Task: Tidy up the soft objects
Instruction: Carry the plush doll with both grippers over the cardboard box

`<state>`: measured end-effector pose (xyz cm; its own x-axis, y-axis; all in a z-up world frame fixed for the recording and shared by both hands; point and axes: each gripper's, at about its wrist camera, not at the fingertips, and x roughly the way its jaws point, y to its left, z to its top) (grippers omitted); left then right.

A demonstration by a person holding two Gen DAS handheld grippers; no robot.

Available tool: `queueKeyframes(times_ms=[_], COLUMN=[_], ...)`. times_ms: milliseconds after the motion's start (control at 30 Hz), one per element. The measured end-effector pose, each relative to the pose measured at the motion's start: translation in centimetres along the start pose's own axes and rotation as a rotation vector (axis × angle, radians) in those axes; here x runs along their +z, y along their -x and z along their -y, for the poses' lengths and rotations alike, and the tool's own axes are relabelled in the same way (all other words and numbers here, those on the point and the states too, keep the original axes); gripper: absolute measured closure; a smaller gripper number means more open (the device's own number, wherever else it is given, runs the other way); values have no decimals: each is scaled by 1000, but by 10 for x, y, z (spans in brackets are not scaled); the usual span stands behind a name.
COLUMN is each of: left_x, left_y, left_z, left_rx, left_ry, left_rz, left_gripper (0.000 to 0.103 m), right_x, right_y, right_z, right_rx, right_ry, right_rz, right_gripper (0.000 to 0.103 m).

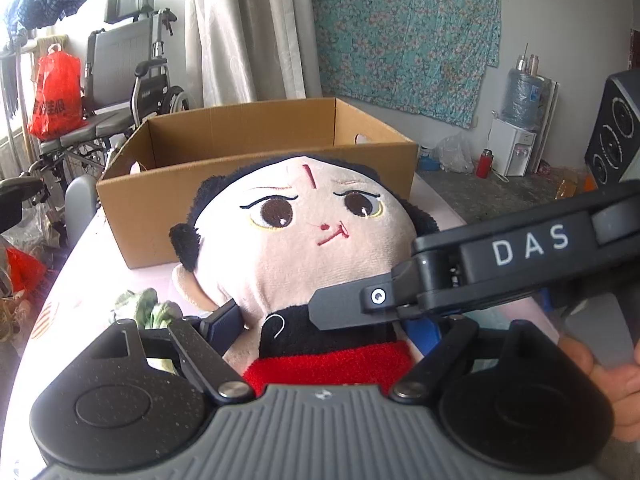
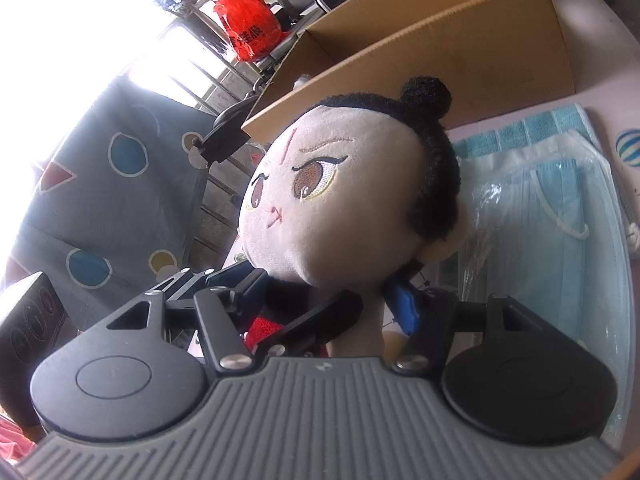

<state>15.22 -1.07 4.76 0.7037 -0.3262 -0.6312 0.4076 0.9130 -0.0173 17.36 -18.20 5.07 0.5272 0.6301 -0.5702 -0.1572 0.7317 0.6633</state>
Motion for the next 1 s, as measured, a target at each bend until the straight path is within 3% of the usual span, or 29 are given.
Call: queueKeyframes(times_ms=[333, 567, 833, 1000], left_x=[38, 66, 111, 139], left_y=[24, 13, -22, -53], left_z=[-1, -12, -45, -60], left_rx=[-74, -137, -149, -81], left_ry=[105, 134, 223, 267], left_rz=[148, 201, 215, 183], left_gripper=[21, 23, 23, 21], right_x=[36, 96, 191, 248], right_y=[49, 50, 12, -36], right_z=[-38, -46, -59, -74], right_rx=[-86, -110, -112, -129], right_ry=[177, 275, 397, 547], right_rz=[173, 224, 140, 69], right_gripper=[39, 40, 40, 40])
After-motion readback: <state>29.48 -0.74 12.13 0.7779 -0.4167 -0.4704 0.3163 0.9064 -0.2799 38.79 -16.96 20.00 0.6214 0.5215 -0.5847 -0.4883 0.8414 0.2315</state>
